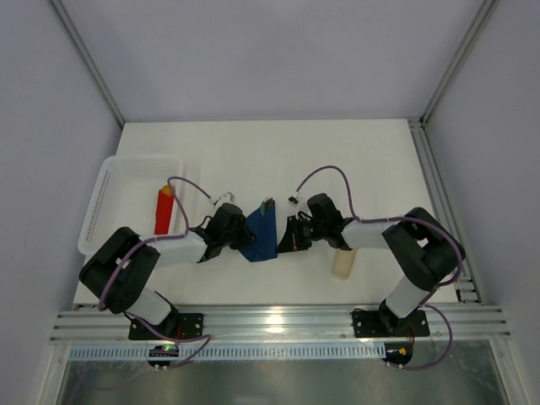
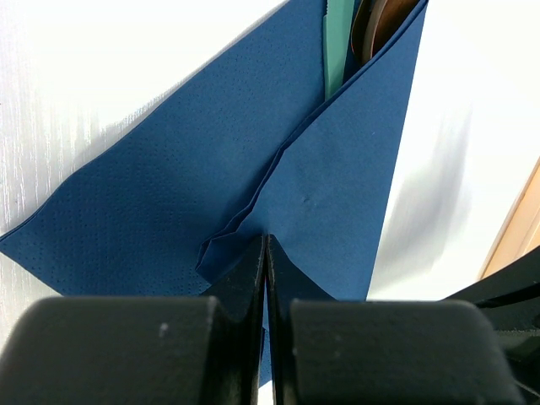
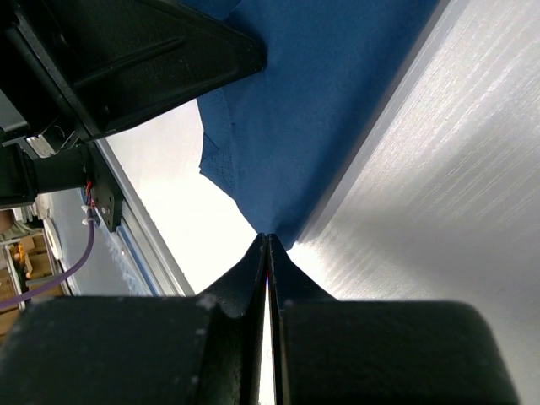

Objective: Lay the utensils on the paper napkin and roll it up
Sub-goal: Roll the napkin at the center of the board.

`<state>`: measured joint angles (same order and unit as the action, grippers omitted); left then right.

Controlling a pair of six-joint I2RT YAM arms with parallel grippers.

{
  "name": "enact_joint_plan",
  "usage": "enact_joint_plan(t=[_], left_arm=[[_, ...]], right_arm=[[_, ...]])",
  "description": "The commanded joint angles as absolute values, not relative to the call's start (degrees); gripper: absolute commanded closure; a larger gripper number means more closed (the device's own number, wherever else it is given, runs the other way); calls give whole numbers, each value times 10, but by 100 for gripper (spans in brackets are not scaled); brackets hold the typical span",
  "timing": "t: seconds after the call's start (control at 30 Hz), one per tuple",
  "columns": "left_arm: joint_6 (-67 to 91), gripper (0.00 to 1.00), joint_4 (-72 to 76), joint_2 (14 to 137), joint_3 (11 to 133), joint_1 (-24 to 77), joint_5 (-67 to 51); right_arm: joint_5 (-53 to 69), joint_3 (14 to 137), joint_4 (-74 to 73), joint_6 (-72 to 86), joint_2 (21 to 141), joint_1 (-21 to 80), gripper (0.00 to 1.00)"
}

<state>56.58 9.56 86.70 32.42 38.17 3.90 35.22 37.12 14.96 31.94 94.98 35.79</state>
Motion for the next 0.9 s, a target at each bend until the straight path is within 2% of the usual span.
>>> enact_joint_plan(t=[0.0,0.53,0.87], left_arm=[[558,100,85,871,314,381,40],[558,100,84,872,312,382,42],[557,100,84,875,312,381,43]], right_arm=[[362,381,173,323,948,362,96],[358,366,185,327,971,365,96],[314,347,152,301,980,371,96]])
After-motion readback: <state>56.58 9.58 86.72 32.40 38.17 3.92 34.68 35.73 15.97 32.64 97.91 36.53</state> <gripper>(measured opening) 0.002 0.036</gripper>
